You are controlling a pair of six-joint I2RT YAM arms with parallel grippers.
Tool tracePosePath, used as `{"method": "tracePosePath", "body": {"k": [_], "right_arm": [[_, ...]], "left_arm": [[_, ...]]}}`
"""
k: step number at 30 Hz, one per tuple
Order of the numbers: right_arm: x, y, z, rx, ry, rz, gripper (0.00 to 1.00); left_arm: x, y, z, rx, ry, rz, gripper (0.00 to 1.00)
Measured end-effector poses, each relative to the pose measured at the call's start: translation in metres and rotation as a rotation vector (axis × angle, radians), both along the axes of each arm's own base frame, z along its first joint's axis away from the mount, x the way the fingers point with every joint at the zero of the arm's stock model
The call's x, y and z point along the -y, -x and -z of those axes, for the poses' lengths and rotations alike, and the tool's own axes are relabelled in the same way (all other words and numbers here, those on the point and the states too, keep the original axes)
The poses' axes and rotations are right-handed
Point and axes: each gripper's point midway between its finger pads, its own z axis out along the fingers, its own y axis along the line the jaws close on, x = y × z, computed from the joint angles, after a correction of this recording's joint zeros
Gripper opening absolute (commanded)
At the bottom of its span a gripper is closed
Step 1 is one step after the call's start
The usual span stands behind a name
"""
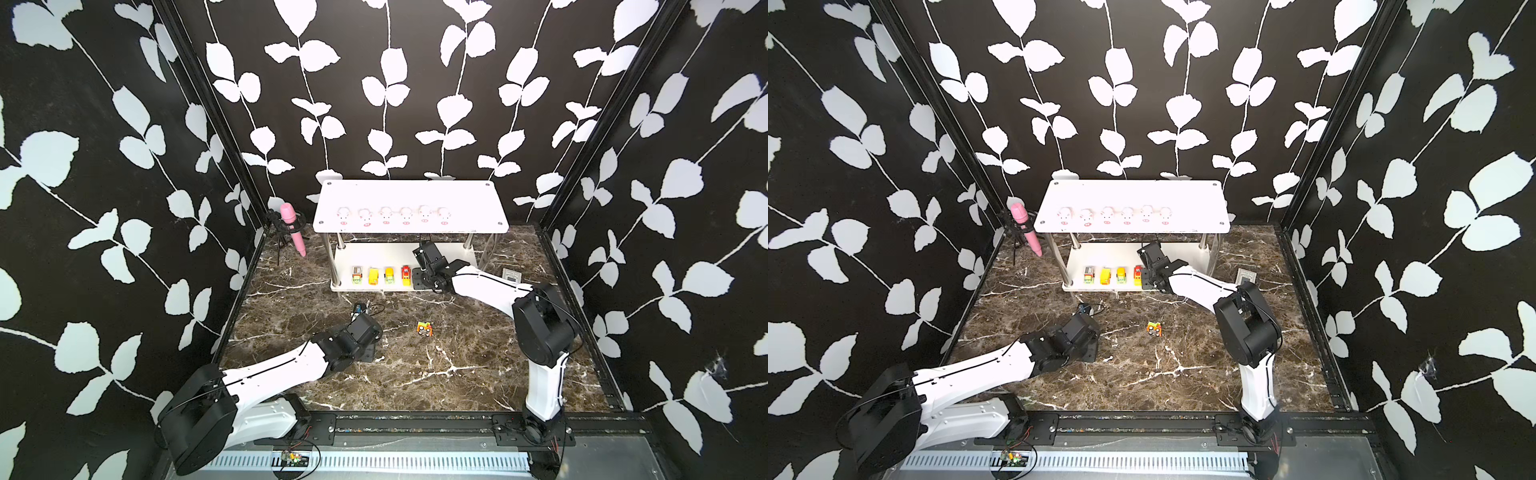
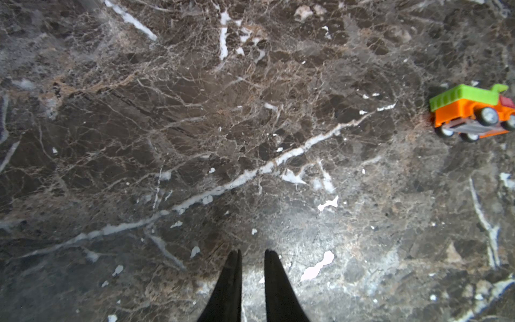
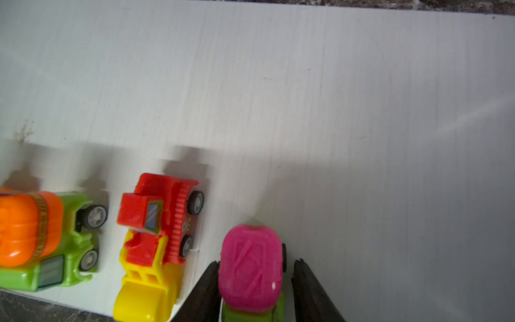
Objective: Organize plastic toys on shelves
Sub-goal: Place the plastic toy on the shelf, then adjust the plastic toy at the center of the board.
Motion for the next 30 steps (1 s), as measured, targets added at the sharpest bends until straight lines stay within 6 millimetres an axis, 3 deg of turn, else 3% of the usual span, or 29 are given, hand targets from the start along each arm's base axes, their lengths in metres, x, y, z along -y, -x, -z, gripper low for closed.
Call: {"method": "tracePosePath", "body": {"k": [9,18,24,30], "right_arm": [[0.001,0.002,-0.010,0.007,-0.019,-0.006,0.53],[0.009,0.030,-0.057,0.055,-0.110,-0.046,0.55],[0.020,0.062,-0.052,0.029,-0.147,-0.085,0.55],[0.032,0.098,-0.030,-0.029,-0.168,-0.129,0.47]], "left_arm": [[0.000,0.000,0.000,0.000,0.001,0.002,0.24],[0.013,0.002,0.000,-0.012,0.040,0.053,0.29],[0.046,0.008,0.012,-0.089,0.113,0.172,0.31],[0.098,0.005,0.014,-0.146,0.188,0.290,0.32]]}}
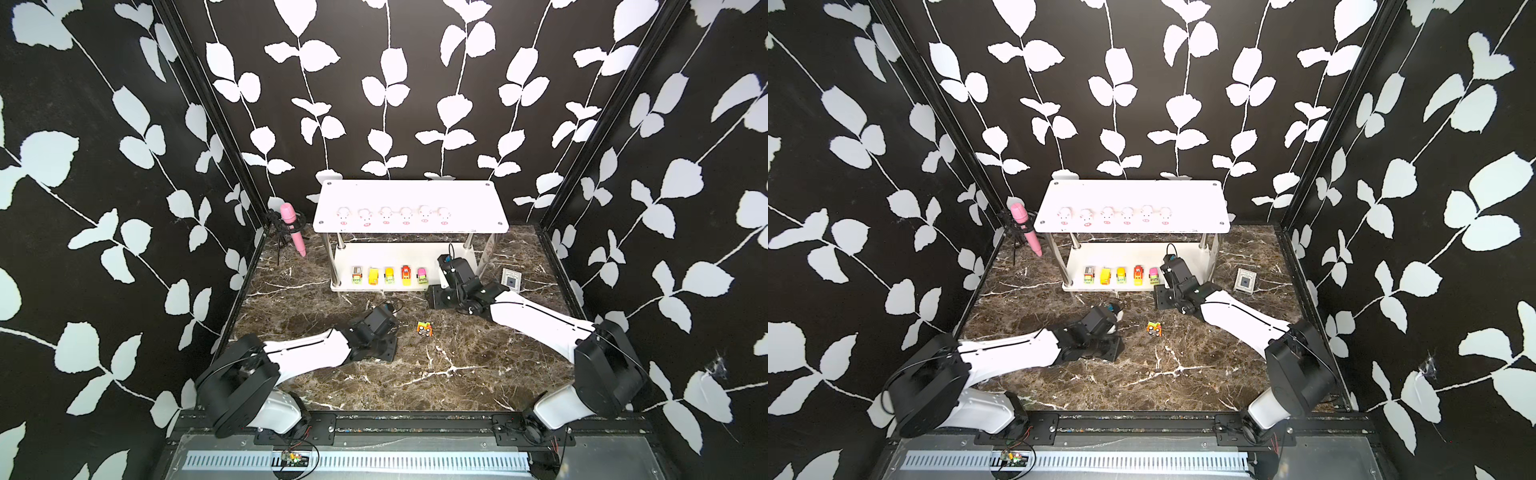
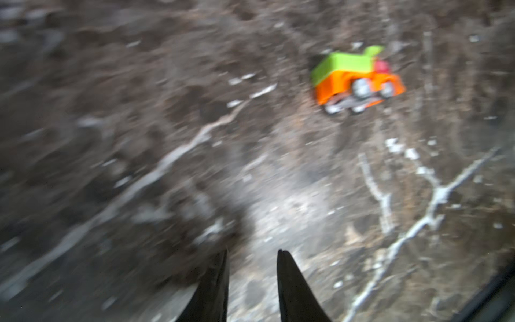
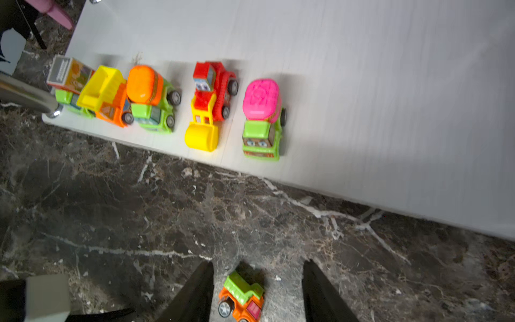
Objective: Organize plastic toys on shelves
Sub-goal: Adjust the plastic toy at the center of the board.
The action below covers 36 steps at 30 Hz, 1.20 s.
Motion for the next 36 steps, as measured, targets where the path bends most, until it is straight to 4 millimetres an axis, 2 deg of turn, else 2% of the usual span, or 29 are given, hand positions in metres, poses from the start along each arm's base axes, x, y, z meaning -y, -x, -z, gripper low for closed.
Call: {"method": "tracePosePath", "body": {"k": [5,8,10,13,17,20,27,36], "right_arm": [[0.004,0.023,0.031,-0.069,-0.002,-0.031,0.34],[0.003,0.029,0.045,-0.096,0.003,-0.037,0.26],[-0.001,0.029,0.052,-0.103,0.004,-0.037,0.20],[-0.006,0.026,0.062,-0.108,0.002,-0.033,0.18],[-0.012,0.025,0.082,-0.132,0.016,-0.029,0.16],[-0.011,0.027,0.097,-0.150,0.048,-0.022,0.15],[-0.014,0.024,0.098,-0.137,0.058,-0.016,0.16],[-0.021,0.038,0.098,-0.141,0.068,-0.036,0.19]], "left_arm": [[0.036,-0.012,-0.001,-0.013,0.056,0.043,0.31],[0.047,-0.018,0.005,-0.026,0.056,0.049,0.28],[0.052,-0.020,0.010,-0.036,0.057,0.051,0.24],[0.054,-0.021,0.014,-0.046,0.051,0.048,0.21],[0.055,-0.022,0.016,-0.048,0.049,0.042,0.13],[0.056,-0.024,0.016,-0.045,0.048,0.040,0.13],[0.057,-0.031,0.019,-0.029,0.028,0.022,0.13],[0.057,-0.039,0.019,-0.002,0.009,0.003,0.15]]}}
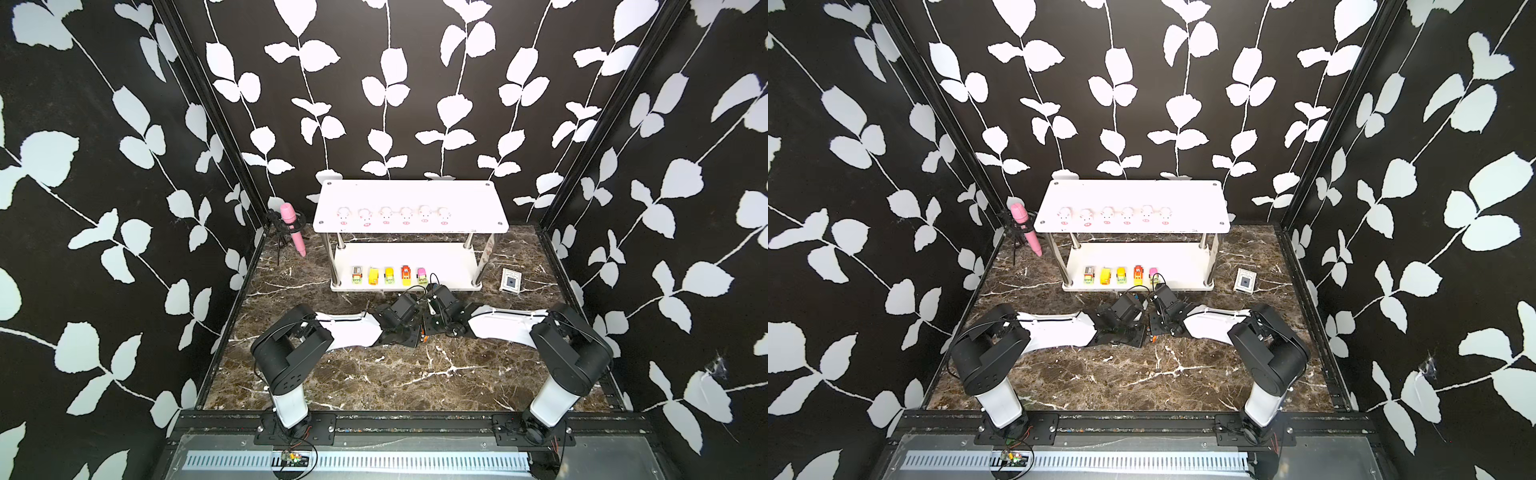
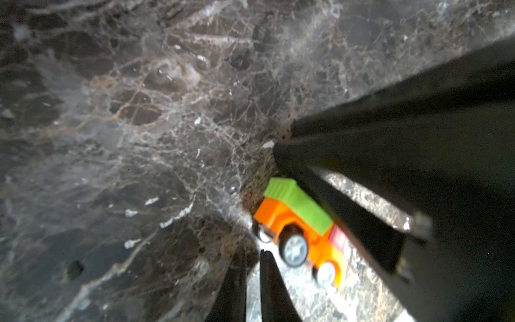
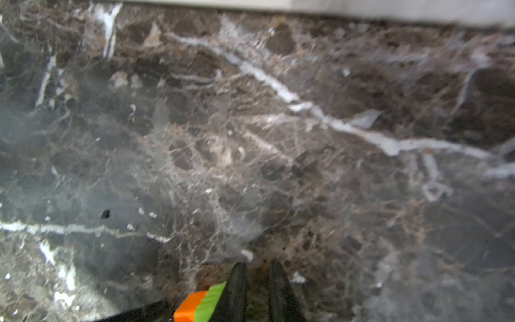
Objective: Organize plastic toys on shelves
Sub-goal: Adjust the plastic toy at the center of the board.
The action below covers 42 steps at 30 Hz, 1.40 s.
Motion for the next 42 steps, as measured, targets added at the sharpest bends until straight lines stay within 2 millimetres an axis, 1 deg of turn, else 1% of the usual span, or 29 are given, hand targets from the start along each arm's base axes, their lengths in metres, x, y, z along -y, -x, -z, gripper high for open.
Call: {"method": "tracePosePath", "body": {"k": [4,7,10,12,16,19,21,26,30,32,37,42], "right_arm": [[0.007,0.012,0.000,-0.006,0.001,0.013,0.19],[0.011,0.020,0.001,-0.010,-0.002,0.020,0.19],[0.012,0.021,0.001,-0.008,-0.010,0.030,0.19],[0.012,0.022,0.001,-0.005,-0.018,0.036,0.20],[0.012,0.021,0.001,-0.003,-0.031,0.047,0.20],[0.010,0.022,0.001,-0.001,-0.039,0.049,0.20],[0.009,0.022,0.000,-0.001,-0.041,0.049,0.20],[0.008,0.023,0.000,0.000,-0.042,0.050,0.20],[0.007,0.024,0.000,0.001,-0.041,0.047,0.21],[0.007,0.024,0.000,0.001,-0.041,0.047,0.21],[0.007,0.024,0.000,0.001,-0.041,0.047,0.21],[0.008,0.025,0.000,0.001,-0.037,0.047,0.22]], "left_arm": [[0.001,-0.002,0.000,0.004,-0.007,0.002,0.15],[-0.001,-0.003,0.001,0.007,-0.016,0.001,0.18],[-0.005,-0.004,0.000,0.014,-0.034,-0.002,0.20],[-0.010,-0.002,-0.001,0.014,-0.050,0.000,0.23],[-0.017,0.002,-0.013,0.024,-0.048,0.008,0.30],[-0.012,0.003,-0.028,0.036,-0.001,0.023,0.32],[-0.007,0.004,-0.033,0.036,0.029,0.033,0.33],[0.003,0.006,-0.037,0.021,0.079,0.054,0.32],[0.007,0.007,-0.034,0.006,0.096,0.057,0.28],[0.008,0.008,-0.031,-0.002,0.099,0.055,0.27],[0.006,0.012,-0.027,-0.023,0.103,0.055,0.20],[0.003,0.018,-0.020,-0.047,0.106,0.055,0.19]]}}
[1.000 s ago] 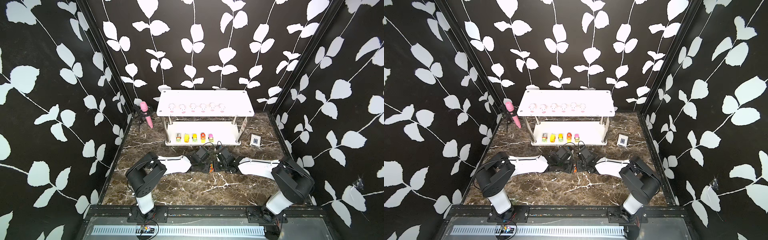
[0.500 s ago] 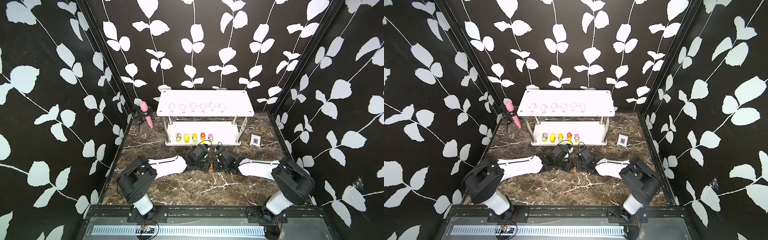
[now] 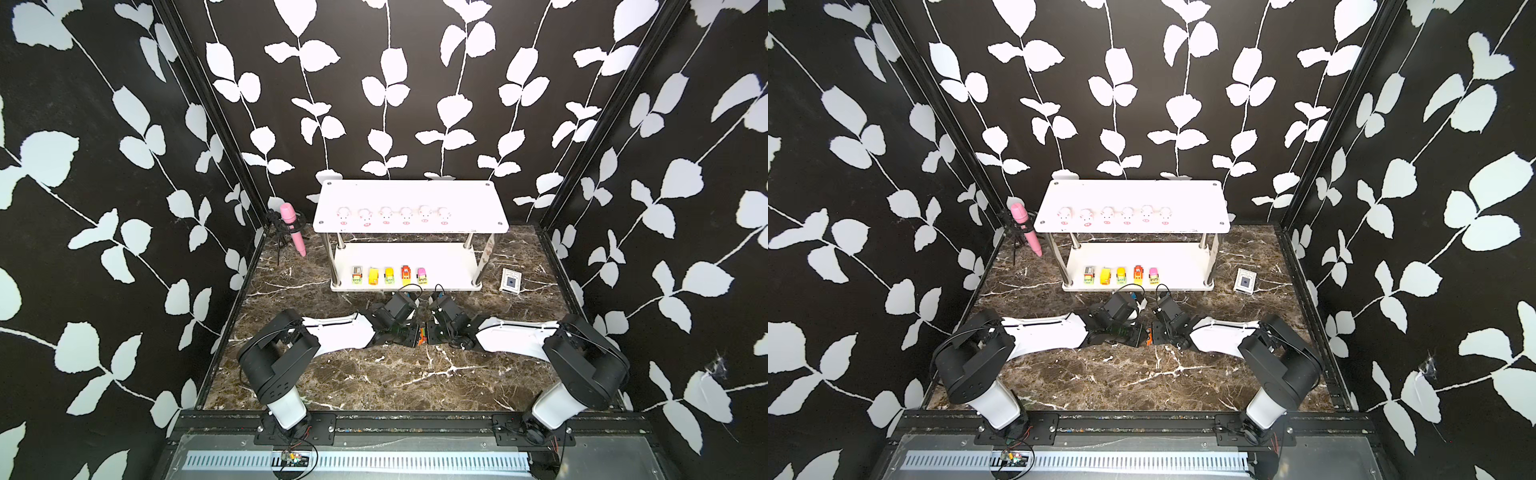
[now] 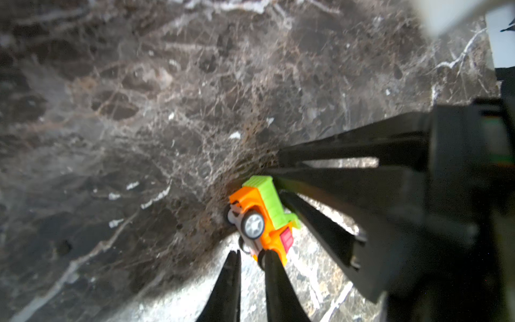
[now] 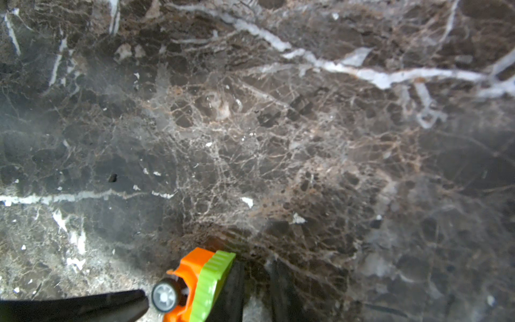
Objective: Organize plastic toys on shelves
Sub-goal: Adjust the plastic toy at the center of the board.
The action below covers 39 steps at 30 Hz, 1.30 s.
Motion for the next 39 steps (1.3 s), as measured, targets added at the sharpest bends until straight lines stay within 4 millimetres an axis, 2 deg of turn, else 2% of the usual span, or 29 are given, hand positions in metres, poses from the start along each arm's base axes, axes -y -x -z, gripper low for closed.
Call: {"method": "tracePosePath", "body": {"k": [6,12,18,23,25,30,35,39], "right_arm": [[0.002,0.004,0.000,-0.010,0.010,-0.003,0.22],[0.004,0.006,-0.006,-0.008,0.011,-0.003,0.27],[0.007,0.006,-0.019,0.014,0.003,-0.005,0.33],[0.005,0.008,-0.021,0.013,-0.002,-0.019,0.40],[0.004,0.009,-0.021,0.009,-0.005,-0.029,0.43],[-0.007,0.017,-0.023,0.002,-0.035,-0.096,0.51],[-0.021,0.030,-0.023,0.000,-0.041,-0.196,0.54],[-0.037,0.033,-0.026,0.021,-0.022,-0.257,0.55]], "left_arm": [[0.001,0.001,0.001,-0.003,0.022,-0.003,0.19],[-0.004,-0.002,0.002,0.014,0.000,-0.026,0.18],[-0.019,0.000,0.003,0.029,-0.057,-0.055,0.18],[-0.042,0.011,0.022,-0.009,-0.151,-0.067,0.19],[-0.043,0.011,0.022,-0.005,-0.156,-0.069,0.20],[-0.048,0.010,0.021,0.005,-0.170,-0.080,0.22],[-0.069,0.014,0.019,0.031,-0.226,-0.111,0.28],[-0.083,0.013,0.011,0.066,-0.252,-0.139,0.29]]}}
